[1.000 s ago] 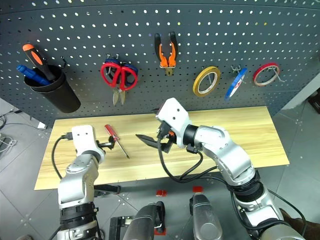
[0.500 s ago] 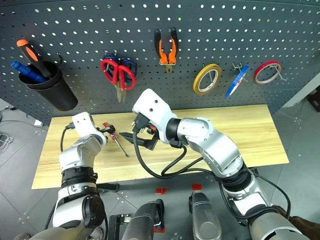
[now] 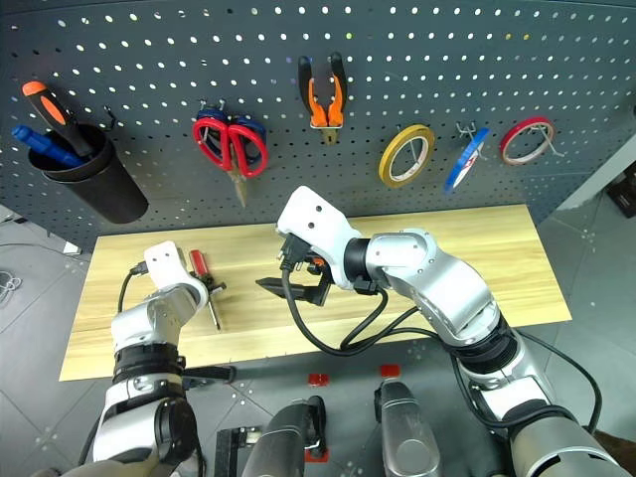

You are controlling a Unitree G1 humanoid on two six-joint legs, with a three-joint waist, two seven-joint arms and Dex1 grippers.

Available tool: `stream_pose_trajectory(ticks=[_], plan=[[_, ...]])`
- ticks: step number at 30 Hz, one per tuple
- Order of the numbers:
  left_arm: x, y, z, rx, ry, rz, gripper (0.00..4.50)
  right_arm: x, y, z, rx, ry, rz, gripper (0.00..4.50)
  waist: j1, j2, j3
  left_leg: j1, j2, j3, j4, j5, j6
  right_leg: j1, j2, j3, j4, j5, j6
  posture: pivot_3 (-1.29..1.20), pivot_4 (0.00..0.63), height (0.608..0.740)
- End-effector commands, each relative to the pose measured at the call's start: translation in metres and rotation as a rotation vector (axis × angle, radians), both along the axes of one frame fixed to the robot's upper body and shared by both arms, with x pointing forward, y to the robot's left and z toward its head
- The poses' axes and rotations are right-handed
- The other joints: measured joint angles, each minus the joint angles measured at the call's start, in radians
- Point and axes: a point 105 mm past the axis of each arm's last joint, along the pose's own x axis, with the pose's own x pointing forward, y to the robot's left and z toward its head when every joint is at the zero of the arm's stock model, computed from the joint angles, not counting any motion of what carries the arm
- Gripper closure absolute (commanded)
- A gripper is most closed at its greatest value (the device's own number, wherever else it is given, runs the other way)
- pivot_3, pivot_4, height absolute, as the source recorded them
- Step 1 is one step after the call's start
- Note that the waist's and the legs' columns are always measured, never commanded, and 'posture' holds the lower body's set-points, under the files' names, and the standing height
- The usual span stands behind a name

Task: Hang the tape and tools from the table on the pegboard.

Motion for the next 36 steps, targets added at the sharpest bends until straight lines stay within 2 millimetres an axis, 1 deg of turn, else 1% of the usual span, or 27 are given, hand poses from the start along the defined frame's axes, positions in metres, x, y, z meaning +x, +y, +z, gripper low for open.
stream_pose_trajectory(ticks=[1, 3, 4, 5, 6, 10, 13, 15, 17, 18, 20, 22, 24, 27, 30, 33, 36], plan=[[-0.022, 0.015, 0.036, 0.141, -0.132, -0.027, 3.73, -0.007, 0.003, 0.019, 0.065, -0.074, 0.035, 0.00, -0.006, 0.000, 0.000, 0.000, 0.000, 0.000, 0.000, 0.000, 0.000, 0.000, 0.000, 0.000, 0.000, 0.000, 0.000, -0.35, 0.316, 0.740], [-0.042, 0.012, 0.059, 0.225, -0.225, -0.061, 3.73, -0.004, 0.000, 0.022, 0.099, -0.079, 0.013, 0.00, -0.010, -0.001, 0.000, 0.000, 0.000, 0.000, 0.000, 0.000, -0.004, -0.001, 0.000, 0.001, 0.000, 0.000, 0.000, -0.34, 0.310, 0.740], [-0.047, 0.010, 0.065, 0.246, -0.248, -0.069, 3.73, -0.003, -0.001, 0.022, 0.106, -0.080, 0.007, 0.00, -0.008, -0.001, -0.001, -0.001, 0.000, 0.000, 0.000, 0.001, -0.004, -0.001, 0.000, 0.001, -0.001, 0.000, 0.000, -0.34, 0.305, 0.740], [-0.056, 0.008, 0.074, 0.301, -0.274, -0.092, 3.73, -0.003, -0.002, 0.023, 0.114, -0.089, 0.006, 0.00, -0.004, 0.000, -0.001, -0.001, 0.001, 0.000, -0.001, 0.001, -0.004, -0.001, 0.000, 0.001, -0.001, 0.000, 0.000, -0.33, 0.292, 0.740], [-0.067, 0.003, 0.089, 0.381, -0.325, -0.121, 3.73, -0.004, -0.004, 0.025, 0.128, -0.108, 0.008, 0.00, 0.000, -0.001, -0.002, -0.001, 0.001, 0.000, -0.001, 0.001, -0.004, -0.001, 0.000, 0.001, -0.001, 0.000, 0.000, -0.32, 0.288, 0.740], [-0.100, -0.027, 0.137, 0.680, -0.494, -0.237, 3.73, -0.008, -0.011, 0.034, 0.194, -0.185, 0.046, 0.00, 0.014, 0.000, -0.003, -0.002, -0.001, 0.000, 0.000, -0.001, -0.002, -0.001, -0.001, 0.001, -0.002, 0.000, 0.000, -0.29, 0.267, 0.740], [-0.119, -0.047, 0.182, 0.908, -0.667, -0.223, 3.73, -0.014, -0.015, 0.045, 0.284, -0.238, 0.107, 0.00, 0.031, 0.000, -0.004, -0.002, -0.001, 0.000, 0.000, -0.001, -0.001, 0.000, -0.001, 0.000, -0.002, 0.001, -0.001, -0.26, 0.253, 0.740], [-0.122, -0.054, 0.212, 1.001, -0.778, -0.185, 3.73, -0.016, -0.016, 0.052, 0.322, -0.225, 0.145, 0.00, 0.036, 0.000, -0.005, -0.002, 0.000, -0.001, 0.000, -0.001, -0.001, 0.000, 0.000, 0.000, -0.001, 0.002, -0.001, -0.25, 0.248, 0.740], [-0.120, -0.054, 0.246, 1.064, -0.883, -0.132, 3.73, -0.010, -0.015, 0.063, 0.374, -0.236, 0.135, 0.00, 0.043, -0.001, -0.006, -0.002, 0.000, -0.001, 0.000, -0.001, -0.001, 0.000, 0.000, -0.001, -0.001, 0.002, -0.001, -0.23, 0.240, 0.740], [-0.117, -0.050, 0.265, 1.095, -0.935, -0.093, 3.73, -0.005, -0.014, 0.070, 0.402, -0.248, 0.121, 0.00, 0.047, -0.001, -0.006, -0.001, 0.000, -0.001, 0.000, -0.001, -0.001, 0.000, 0.001, -0.001, 0.001, 0.002, -0.002, -0.23, 0.236, 0.740], [-0.111, -0.039, 0.297, 1.121, -1.007, -0.018, 3.73, 0.002, -0.011, 0.078, 0.433, -0.265, 0.106, 0.00, 0.050, -0.002, -0.008, -0.002, 0.000, -0.002, 0.001, 0.000, -0.002, -0.001, 0.002, -0.002, 0.001, 0.003, -0.002, -0.23, 0.232, 0.740], [-0.102, -0.029, 0.317, 1.130, -1.049, 0.033, 3.73, 0.006, -0.006, 0.083, 0.440, -0.278, 0.107, 0.00, 0.048, -0.002, -0.010, -0.001, 0.000, -0.001, 0.000, 0.002, -0.005, -0.002, 0.002, -0.001, 0.001, 0.003, -0.002, -0.23, 0.228, 0.740], [-0.093, -0.023, 0.327, 1.143, -1.076, 0.053, 3.73, 0.009, -0.001, 0.086, 0.440, -0.294, 0.106, 0.00, 0.047, -0.002, -0.012, -0.001, 0.000, 0.000, 0.000, 0.003, -0.007, -0.002, 0.002, -0.001, 0.000, 0.003, -0.002, -0.23, 0.226, 0.740], [-0.074, -0.018, 0.332, 1.149, -1.118, 0.058, 3.73, 0.013, 0.010, 0.094, 0.449, -0.330, 0.097, 0.00, 0.048, -0.003, -0.013, -0.003, -0.001, 0.001, 0.000, 0.002, -0.007, -0.004, 0.002, -0.001, 0.001, 0.003, -0.002, -0.25, 0.225, 0.740], [-0.059, -0.011, 0.327, 1.154, -1.131, 0.073, 3.73, 0.012, 0.016, 0.101, 0.470, -0.357, 0.101, 0.00, 0.043, -0.003, -0.013, -0.011, 0.000, 0.001, 0.002, 0.004, -0.008, -0.015, 0.001, -0.001, 0.002, 0.004, -0.003, -0.25, 0.224, 0.740], [-0.048, -0.001, 0.320, 1.137, -1.131, 0.126, 3.73, 0.011, 0.018, 0.102, 0.484, -0.365, 0.100, 0.00, 0.034, -0.004, -0.014, -0.013, 0.000, 0.001, 0.002, 0.004, -0.008, -0.016, 0.001, -0.001, 0.002, 0.005, -0.004, -0.26, 0.221, 0.740], [-0.039, -0.005, 0.315, 1.087, -1.156, 0.144, 3.73, 0.008, 0.019, 0.103, 0.496, -0.365, 0.102, 0.00, 0.026, -0.007, -0.016, -0.013, -0.001, 0.001, 0.003, 0.004, -0.008, -0.016, 0.001, -0.002, 0.002, 0.005, -0.004, -0.27, 0.221, 0.740]])
